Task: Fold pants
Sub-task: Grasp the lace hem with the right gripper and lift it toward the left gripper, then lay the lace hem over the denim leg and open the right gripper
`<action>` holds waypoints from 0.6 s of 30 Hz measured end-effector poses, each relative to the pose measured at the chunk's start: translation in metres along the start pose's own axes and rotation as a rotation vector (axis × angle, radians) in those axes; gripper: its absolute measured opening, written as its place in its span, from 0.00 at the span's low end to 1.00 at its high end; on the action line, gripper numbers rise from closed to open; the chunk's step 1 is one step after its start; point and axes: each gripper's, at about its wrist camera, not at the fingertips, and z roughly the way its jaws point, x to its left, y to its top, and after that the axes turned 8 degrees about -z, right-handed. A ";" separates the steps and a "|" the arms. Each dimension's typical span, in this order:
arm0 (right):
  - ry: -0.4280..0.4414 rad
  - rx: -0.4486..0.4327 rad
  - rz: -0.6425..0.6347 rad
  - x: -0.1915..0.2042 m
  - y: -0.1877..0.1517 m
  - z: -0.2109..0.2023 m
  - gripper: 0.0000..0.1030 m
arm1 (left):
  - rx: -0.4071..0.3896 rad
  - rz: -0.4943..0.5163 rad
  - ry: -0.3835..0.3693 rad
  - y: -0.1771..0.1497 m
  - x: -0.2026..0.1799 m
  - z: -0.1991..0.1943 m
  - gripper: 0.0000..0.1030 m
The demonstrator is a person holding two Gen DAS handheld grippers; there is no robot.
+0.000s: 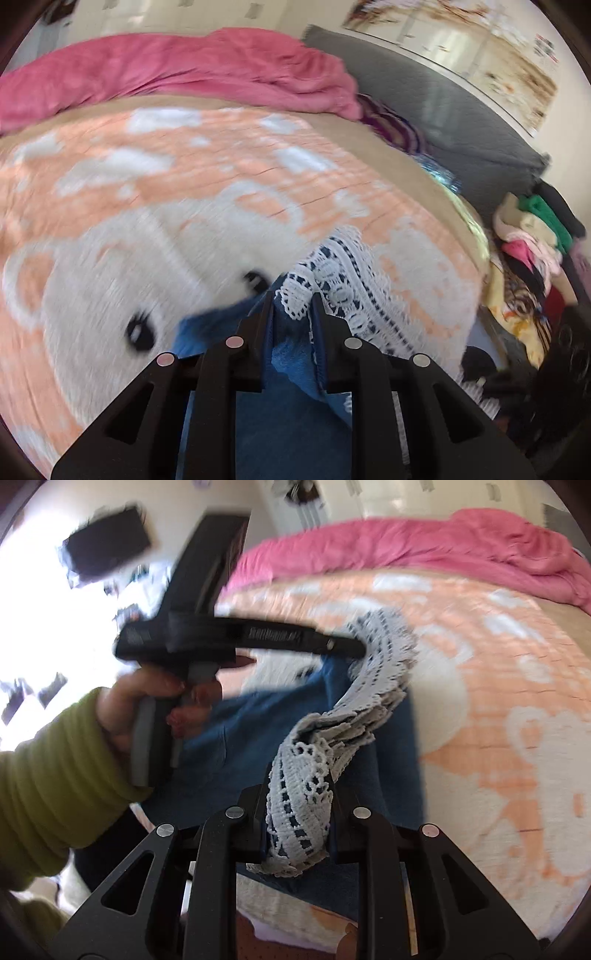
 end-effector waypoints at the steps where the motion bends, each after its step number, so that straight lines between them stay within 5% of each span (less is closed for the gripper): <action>1: -0.014 0.025 -0.027 0.006 -0.001 0.009 0.15 | -0.001 -0.057 0.032 -0.004 0.011 -0.004 0.21; 4: -0.043 0.051 -0.098 0.022 0.000 0.020 0.16 | -0.036 -0.229 0.048 -0.008 0.046 -0.027 0.27; 8: -0.049 0.071 -0.205 0.049 0.002 0.031 0.25 | -0.094 -0.430 -0.084 -0.018 0.081 -0.064 0.57; 14: 0.067 0.108 -0.283 0.071 -0.005 0.041 0.39 | -0.062 -0.518 -0.088 -0.035 0.099 -0.067 0.60; 18: 0.101 0.017 -0.196 0.040 0.006 0.010 0.47 | -0.034 -0.521 -0.086 -0.039 0.102 -0.057 0.60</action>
